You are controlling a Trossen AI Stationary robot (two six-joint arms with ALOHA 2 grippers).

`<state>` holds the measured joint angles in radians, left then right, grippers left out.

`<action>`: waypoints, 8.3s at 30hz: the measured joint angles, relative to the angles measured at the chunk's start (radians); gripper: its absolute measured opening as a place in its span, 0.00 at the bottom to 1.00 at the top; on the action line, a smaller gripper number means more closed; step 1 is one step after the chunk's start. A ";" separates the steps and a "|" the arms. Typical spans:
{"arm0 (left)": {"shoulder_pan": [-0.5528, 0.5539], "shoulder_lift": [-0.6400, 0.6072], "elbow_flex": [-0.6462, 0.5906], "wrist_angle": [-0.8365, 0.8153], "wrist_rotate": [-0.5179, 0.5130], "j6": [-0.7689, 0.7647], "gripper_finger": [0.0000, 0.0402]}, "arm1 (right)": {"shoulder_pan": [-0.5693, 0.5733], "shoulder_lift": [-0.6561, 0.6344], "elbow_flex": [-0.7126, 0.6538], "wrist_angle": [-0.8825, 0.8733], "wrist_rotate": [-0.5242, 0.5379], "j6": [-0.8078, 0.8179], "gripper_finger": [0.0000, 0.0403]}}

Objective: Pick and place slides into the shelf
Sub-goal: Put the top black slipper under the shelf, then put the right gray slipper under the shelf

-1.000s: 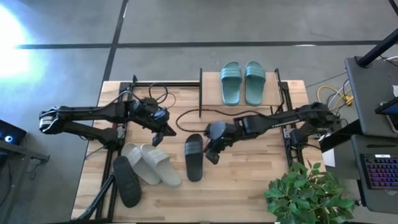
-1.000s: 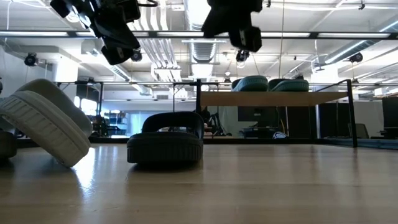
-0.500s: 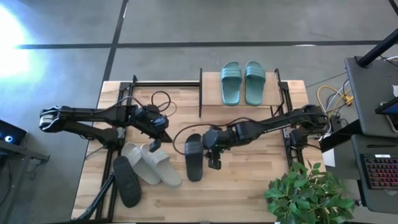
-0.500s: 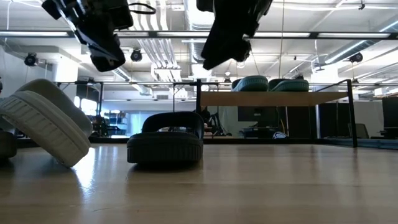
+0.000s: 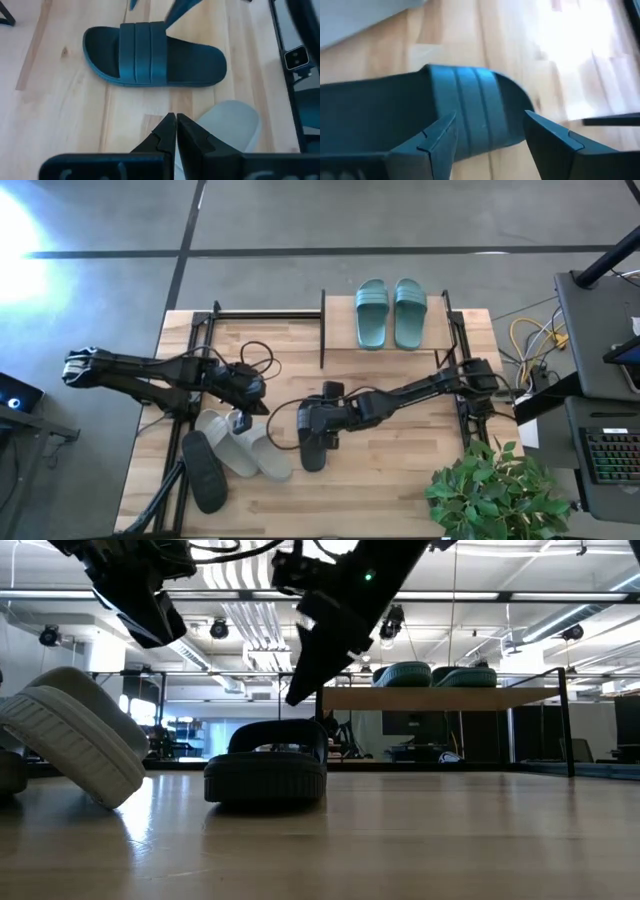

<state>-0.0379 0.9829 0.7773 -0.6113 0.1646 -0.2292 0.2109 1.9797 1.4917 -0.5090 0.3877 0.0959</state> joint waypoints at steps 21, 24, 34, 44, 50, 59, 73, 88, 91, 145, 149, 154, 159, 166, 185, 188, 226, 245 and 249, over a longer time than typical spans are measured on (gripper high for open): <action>-0.043 -0.018 -0.046 -0.086 -0.067 -0.028 0.00 | 0.049 0.032 0.004 0.002 -0.004 -0.056 0.52; -0.043 -0.018 -0.058 -0.085 -0.067 -0.042 0.00 | 0.040 0.035 -0.019 0.039 -0.002 -0.079 0.52; -0.043 -0.017 -0.067 -0.078 -0.071 -0.053 0.00 | 0.034 0.099 -0.027 0.073 0.077 -0.167 0.52; -0.043 -0.017 -0.067 -0.078 -0.072 -0.054 0.00 | 0.025 0.097 0.021 0.025 0.190 -0.163 0.26; -0.043 -0.017 -0.068 -0.077 -0.072 -0.054 0.00 | 0.024 0.093 0.023 -0.091 0.203 -0.034 0.04; -0.043 -0.017 -0.068 -0.063 -0.073 -0.054 0.00 | 0.032 0.056 0.023 -0.123 0.241 0.007 0.02; -0.043 -0.017 -0.068 -0.041 -0.073 -0.081 0.00 | 0.041 0.055 0.023 -0.057 0.133 -0.417 0.36; -0.043 -0.016 -0.068 -0.041 -0.073 -0.106 0.00 | 0.037 0.133 0.024 0.185 0.165 -0.740 0.50; -0.043 -0.016 -0.068 -0.041 -0.073 -0.107 0.00 | 0.031 0.134 0.025 0.226 0.183 -0.752 0.47; -0.043 -0.016 -0.070 -0.040 -0.095 -0.075 0.00 | -0.166 0.132 0.009 -0.196 0.553 -0.351 0.02; -0.043 -0.016 -0.070 -0.041 -0.095 -0.076 0.00 | -0.249 0.132 0.008 -0.121 0.559 -0.481 0.02; -0.043 -0.016 -0.070 -0.041 -0.095 -0.078 0.00 | -0.309 0.132 0.008 -0.121 0.558 -0.503 0.05; -0.043 -0.016 -0.070 -0.041 -0.095 -0.078 0.00 | -0.313 0.132 0.008 -0.121 0.555 -0.447 0.12; -0.043 -0.016 -0.070 -0.041 -0.098 -0.078 0.00 | -0.296 0.132 0.008 -0.135 0.547 -0.436 0.24; -0.043 -0.016 -0.070 -0.041 -0.103 -0.078 0.00 | -0.175 0.072 0.010 -0.331 0.545 -0.215 0.39; -0.043 -0.016 -0.070 -0.041 -0.103 -0.078 0.00 | -0.125 0.055 0.044 -0.360 0.389 -0.112 0.39; -0.360 -0.317 0.036 -0.203 -0.434 -0.371 0.00 | -0.025 0.208 0.188 0.287 -0.131 -0.017 0.42; -0.369 -0.355 0.032 -0.222 -0.439 -0.393 0.00 | -0.019 0.520 0.721 0.036 -0.107 -0.194 0.45; -0.369 -0.356 0.027 -0.222 -0.439 -0.389 0.00 | -0.019 0.513 0.750 -0.040 -0.103 -0.206 0.45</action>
<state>-0.4065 0.6273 0.8041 -0.8336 -0.2749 -0.6180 0.1920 2.4932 2.2414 -0.5486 0.2852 -0.1102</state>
